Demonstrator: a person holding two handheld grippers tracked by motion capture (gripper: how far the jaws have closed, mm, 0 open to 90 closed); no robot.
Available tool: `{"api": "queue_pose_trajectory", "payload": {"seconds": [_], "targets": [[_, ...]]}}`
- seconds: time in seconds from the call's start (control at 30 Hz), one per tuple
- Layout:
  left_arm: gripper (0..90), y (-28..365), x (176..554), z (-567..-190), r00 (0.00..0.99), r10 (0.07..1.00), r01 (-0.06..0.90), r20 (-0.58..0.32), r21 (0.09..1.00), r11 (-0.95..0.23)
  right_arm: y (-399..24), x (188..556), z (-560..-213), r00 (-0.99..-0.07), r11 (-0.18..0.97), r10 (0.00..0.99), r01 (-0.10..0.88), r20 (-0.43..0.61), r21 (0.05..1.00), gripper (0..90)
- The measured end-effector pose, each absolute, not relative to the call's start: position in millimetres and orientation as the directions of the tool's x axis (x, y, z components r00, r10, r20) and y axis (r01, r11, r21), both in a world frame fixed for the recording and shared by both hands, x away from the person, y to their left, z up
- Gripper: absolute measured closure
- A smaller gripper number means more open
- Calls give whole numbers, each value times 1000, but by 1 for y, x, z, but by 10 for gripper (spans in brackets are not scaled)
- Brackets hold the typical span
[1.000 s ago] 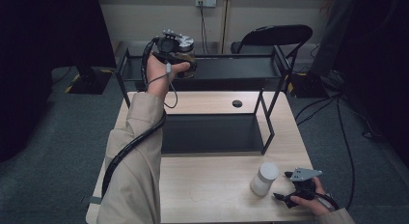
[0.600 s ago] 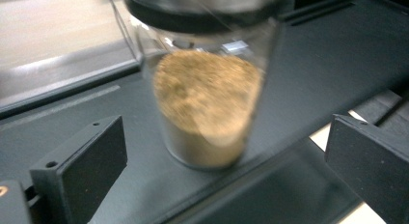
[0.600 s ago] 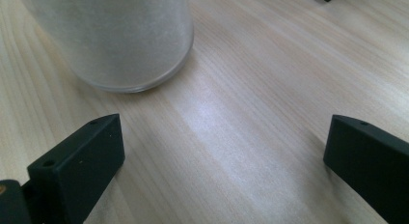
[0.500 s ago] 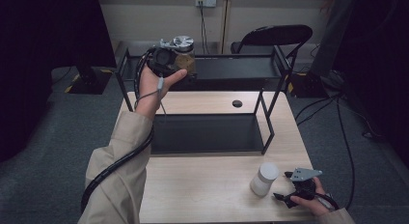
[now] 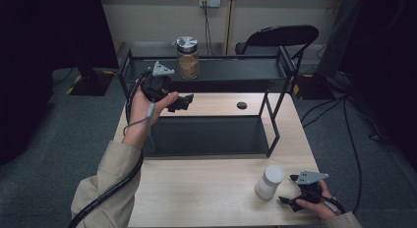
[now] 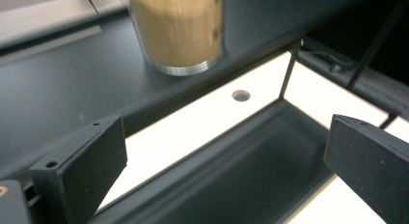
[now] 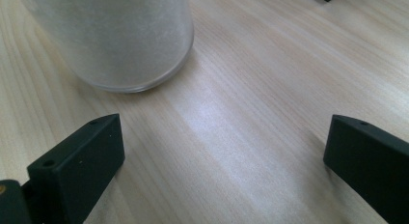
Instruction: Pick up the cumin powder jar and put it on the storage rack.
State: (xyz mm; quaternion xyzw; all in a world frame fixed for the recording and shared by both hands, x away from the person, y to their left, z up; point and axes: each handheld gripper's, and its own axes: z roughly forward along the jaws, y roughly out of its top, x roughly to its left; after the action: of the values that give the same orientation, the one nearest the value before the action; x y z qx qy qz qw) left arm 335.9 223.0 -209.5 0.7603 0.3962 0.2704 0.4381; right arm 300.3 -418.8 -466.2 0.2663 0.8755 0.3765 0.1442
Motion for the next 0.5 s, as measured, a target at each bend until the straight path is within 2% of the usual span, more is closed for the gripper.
{"api": "queue_pose_trajectory", "payload": {"seconds": [0.5], "targets": [[6, 244, 316, -264, 582, 813, 386, 20, 874, -297, -419, 300, -466, -816, 575, 575, 359, -51, 735, 0]]}}
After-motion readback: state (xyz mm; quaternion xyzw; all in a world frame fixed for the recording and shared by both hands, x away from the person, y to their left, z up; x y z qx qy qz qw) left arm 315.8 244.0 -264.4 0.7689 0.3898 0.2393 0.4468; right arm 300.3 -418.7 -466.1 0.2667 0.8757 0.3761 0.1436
